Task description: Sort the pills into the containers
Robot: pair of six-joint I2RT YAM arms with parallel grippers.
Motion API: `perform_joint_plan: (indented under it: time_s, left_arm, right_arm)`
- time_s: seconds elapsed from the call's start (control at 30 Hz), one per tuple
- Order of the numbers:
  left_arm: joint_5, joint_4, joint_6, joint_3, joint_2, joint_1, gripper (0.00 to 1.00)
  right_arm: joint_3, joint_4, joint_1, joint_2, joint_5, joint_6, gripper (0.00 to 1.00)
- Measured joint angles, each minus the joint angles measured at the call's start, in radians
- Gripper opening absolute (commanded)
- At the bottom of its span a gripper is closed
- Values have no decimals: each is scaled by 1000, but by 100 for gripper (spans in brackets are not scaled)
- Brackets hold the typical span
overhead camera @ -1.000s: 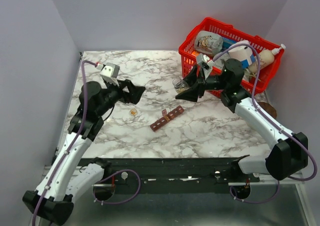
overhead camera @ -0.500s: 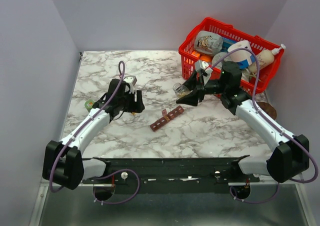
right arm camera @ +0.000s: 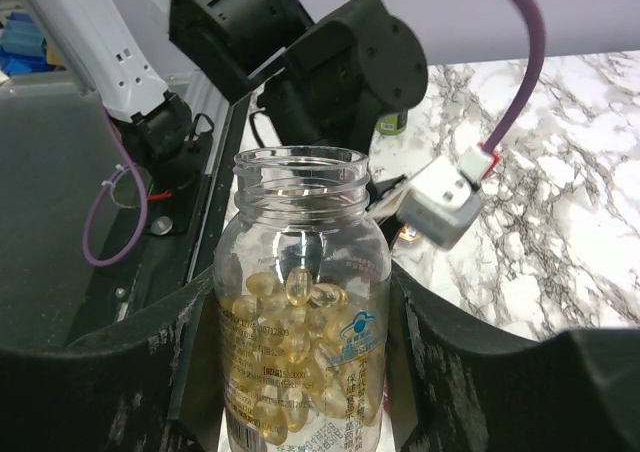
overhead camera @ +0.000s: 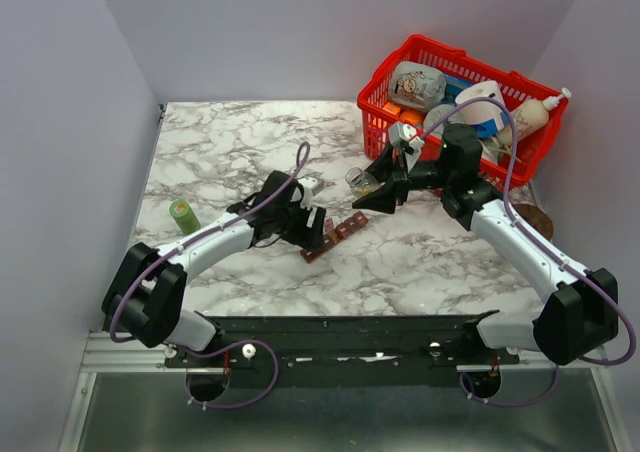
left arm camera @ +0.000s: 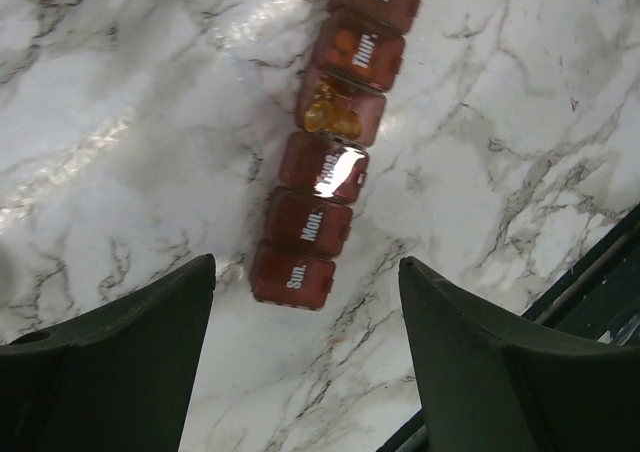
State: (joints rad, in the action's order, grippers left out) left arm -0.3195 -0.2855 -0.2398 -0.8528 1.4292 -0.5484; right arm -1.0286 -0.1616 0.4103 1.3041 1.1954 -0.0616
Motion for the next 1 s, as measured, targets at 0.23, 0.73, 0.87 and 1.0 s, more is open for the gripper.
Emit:
perform_joint_plan:
  time_s: [0.23,0.73,0.87,1.0]
  left_arm:
    - [120,-18,54,0,22,-133,83]
    - [321,-64,98,-16,127,-238,79]
    - [349,-75,102,-36,146,-248,77]
    - [372,-85,101,-44,154,-257,72]
  right_arm:
    - [0,0,-7,2,0,0,9]
    - [5,-1,-20,2,2,3,9]
    - [5,-1,-27,2,5,8,9]
    - [5,-2,-32,2,7,9,9]
